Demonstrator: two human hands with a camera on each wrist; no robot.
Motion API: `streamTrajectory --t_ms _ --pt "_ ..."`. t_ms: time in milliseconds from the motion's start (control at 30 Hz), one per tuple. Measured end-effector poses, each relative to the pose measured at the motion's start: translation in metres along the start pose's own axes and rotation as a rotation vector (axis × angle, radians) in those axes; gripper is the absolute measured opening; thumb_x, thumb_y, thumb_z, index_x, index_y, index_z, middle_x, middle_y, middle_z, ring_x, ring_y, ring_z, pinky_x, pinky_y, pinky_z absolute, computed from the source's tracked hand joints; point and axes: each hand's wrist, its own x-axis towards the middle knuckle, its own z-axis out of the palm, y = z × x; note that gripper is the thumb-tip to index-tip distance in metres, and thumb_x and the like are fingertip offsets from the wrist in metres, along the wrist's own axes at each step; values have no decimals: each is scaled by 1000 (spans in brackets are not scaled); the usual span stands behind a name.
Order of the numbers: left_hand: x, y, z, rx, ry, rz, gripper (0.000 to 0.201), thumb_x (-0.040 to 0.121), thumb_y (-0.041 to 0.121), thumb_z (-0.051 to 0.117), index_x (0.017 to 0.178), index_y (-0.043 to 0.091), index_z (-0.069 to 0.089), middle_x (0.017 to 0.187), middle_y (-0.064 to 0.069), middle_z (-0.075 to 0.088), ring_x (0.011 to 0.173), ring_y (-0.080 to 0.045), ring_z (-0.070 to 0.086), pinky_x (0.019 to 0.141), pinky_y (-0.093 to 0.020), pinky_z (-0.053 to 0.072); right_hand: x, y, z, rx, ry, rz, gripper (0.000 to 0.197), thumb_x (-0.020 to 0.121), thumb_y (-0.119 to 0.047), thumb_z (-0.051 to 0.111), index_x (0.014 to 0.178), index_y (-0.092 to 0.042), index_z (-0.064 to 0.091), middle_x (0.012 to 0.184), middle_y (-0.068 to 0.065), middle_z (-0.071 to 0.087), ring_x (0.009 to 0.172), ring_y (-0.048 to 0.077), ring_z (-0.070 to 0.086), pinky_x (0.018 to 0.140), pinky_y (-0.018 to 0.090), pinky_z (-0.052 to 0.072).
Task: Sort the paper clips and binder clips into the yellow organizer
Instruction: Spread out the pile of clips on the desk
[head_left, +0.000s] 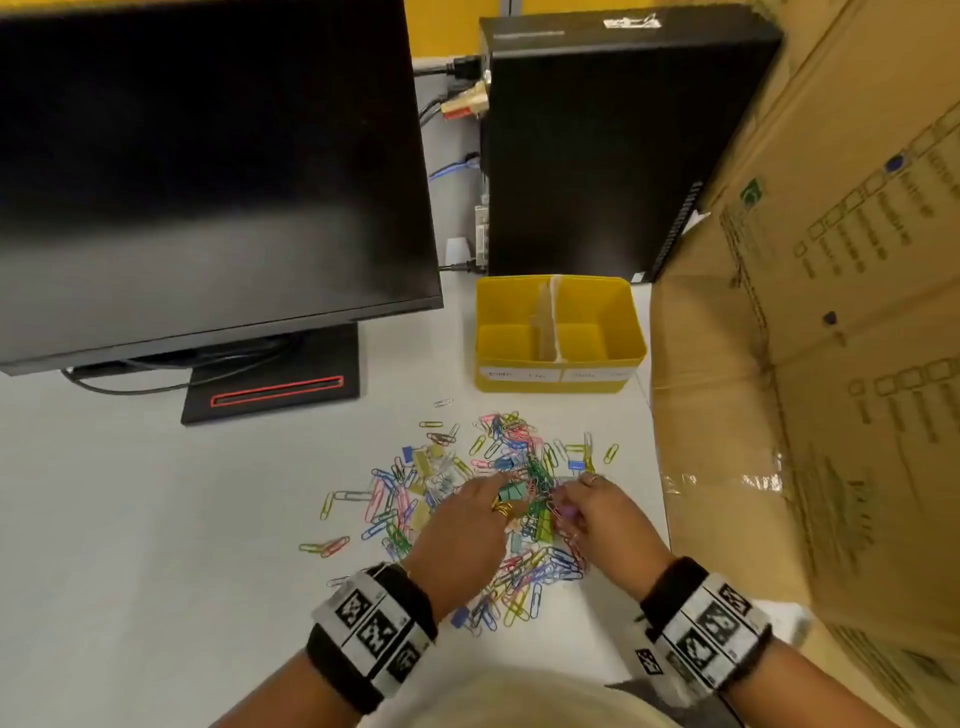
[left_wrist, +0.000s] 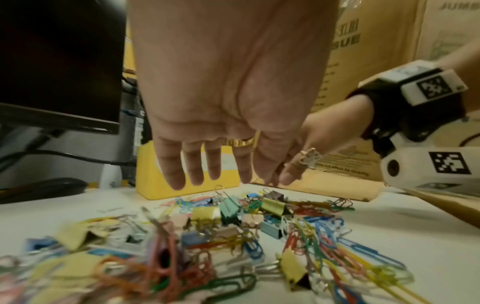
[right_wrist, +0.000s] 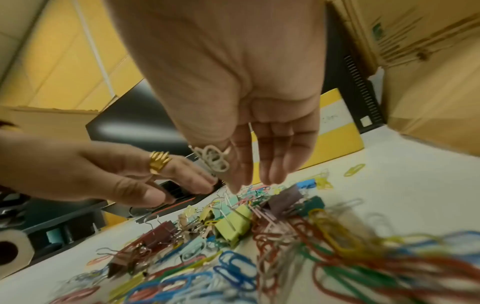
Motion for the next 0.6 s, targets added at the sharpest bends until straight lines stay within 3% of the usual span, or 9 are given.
streamTrajectory --t_ms 133,267,367,500,600 --pt "19 7 7 140 -82 23 54 93 12 39 144 21 21 158 -6 3 145 -28 7 118 -52 14 14 -9 4 -104 53 70 26 84 0 47 106 -8 58 107 12 55 98 30 54 76 36 49" --pt "17 -10 13 177 -130 -56 58 96 22 36 146 21 7 158 -6 -2 146 -26 3 118 -52 12 14 2 5 -122 64 62 32 82 1 49 108 -13 59 111 10 57 107 31 50 83 38 49" --pt "11 -26 9 163 -140 -86 57 98 29 28 146 22 -1 158 -5 -9 146 -28 -1 119 -50 10 16 10 0 -83 73 87 32 81 -1 51 110 -13 56 110 9 59 106 29 50 82 37 48" --pt "6 -37 4 230 -193 -152 54 99 36 21 146 26 -5 151 -2 -24 144 -34 -10 117 -53 7 17 19 -2 17 45 70 43 72 11 51 106 -14 58 98 6 61 95 24 57 78 34 51" --pt "9 -30 -3 233 -182 -211 52 99 34 25 146 24 6 157 -4 -12 144 -36 -9 116 -57 2 16 24 -9 126 11 7 47 68 17 49 103 -13 58 87 -1 52 89 18 55 80 33 52"
